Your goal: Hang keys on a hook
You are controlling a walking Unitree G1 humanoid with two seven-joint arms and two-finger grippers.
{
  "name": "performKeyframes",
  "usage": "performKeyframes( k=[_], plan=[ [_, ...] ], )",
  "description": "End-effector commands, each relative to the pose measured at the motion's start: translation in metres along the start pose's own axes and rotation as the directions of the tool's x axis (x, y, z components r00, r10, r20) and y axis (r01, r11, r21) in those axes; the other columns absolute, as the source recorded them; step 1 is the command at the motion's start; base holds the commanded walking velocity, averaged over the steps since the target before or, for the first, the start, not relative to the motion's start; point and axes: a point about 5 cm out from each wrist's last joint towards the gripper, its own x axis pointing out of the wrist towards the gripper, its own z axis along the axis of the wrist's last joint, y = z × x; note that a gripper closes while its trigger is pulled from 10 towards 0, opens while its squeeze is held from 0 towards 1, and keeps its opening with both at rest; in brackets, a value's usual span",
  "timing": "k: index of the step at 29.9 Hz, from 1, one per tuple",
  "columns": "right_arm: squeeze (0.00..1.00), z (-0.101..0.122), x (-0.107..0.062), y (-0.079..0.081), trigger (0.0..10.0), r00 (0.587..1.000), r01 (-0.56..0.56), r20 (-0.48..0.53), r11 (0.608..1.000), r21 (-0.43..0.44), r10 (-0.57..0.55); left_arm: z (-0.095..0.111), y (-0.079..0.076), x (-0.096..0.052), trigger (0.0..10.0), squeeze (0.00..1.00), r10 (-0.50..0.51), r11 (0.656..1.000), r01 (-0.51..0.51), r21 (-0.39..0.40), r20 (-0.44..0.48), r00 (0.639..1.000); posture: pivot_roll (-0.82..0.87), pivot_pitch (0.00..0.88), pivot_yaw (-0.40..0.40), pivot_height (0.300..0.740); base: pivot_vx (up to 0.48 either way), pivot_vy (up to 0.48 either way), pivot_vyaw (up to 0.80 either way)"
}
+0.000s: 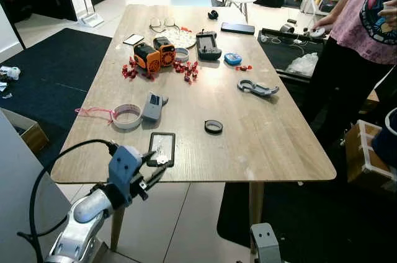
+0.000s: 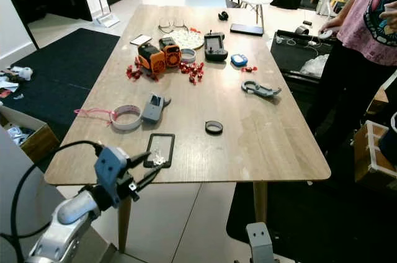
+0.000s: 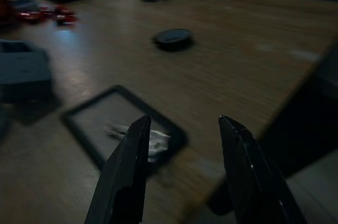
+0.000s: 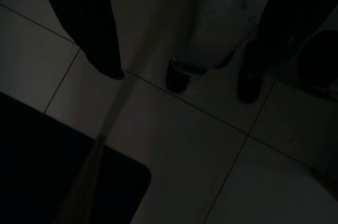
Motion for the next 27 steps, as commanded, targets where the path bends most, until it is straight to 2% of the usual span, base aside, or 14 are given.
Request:
performKeyframes(
  k=[1, 6, 10, 12, 23, 27],
  plan=[
    [0.0, -0.004, -0.001, -0.002, 10.0, 1.0, 0.004, -0.018, 1.0, 0.004, -0.004, -0.001, -0.002, -0.003, 10.0, 0.0, -0.029, 0.999, 0.029, 0.024, -0.008, 1.0, 0.07, 0.072, -0.04, 0.74, 0.0, 0.0, 0.0],
    [0.0, -0.004, -0.001, -0.002, 10.0, 1.0, 0.002, -0.018, 1.0, 0.003, -0.002, -0.004, -0.001, 0.001, 10.0, 0.0, 0.007, 0.999, -0.006, 0.052, -0.016, 1.0, 0.08, 0.073, -0.044, 0.74, 0.0, 0.0, 0.0],
    [0.0, -0.004, -0.001, -0.002, 10.0, 1.0, 0.002, -0.017, 1.0, 0.0, -0.002, -0.007, 0.002, 0.01, 10.0, 0.0, 0.058, 0.991, -0.055, 0.123, -0.021, 0.998, 0.08, 0.081, -0.043, 0.74, 0.0, 0.0, 0.0],
    [0.0, -0.004, -0.001, -0.002, 10.0, 1.0, 0.002, -0.017, 1.0, 0.0, -0.002, -0.007, 0.002, 0.011, 10.0, 0.0, 0.068, 0.989, -0.066, 0.129, -0.014, 0.998, 0.08, 0.081, -0.043, 0.74, 0.0, 0.0, 0.0],
    [0.0, -0.01, -0.003, -0.002, 10.0, 1.0, 0.005, -0.023, 1.0, 0.01, -0.005, -0.01, -0.007, 0.021, 10.0, 0.0, 0.015, 0.996, -0.014, 0.088, -0.008, 1.0, 0.07, 0.088, -0.031, 0.74, 0.0, 0.0, 0.0],
    [0.0, -0.012, -0.004, -0.002, 10.0, 1.0, 0.006, -0.025, 1.0, 0.012, -0.005, -0.014, -0.008, 0.024, 10.0, 0.0, 0.037, 0.996, -0.035, 0.08, -0.028, 0.999, 0.07, 0.089, -0.031, 0.74, 0.0, 0.0, 0.0]
  ],
)
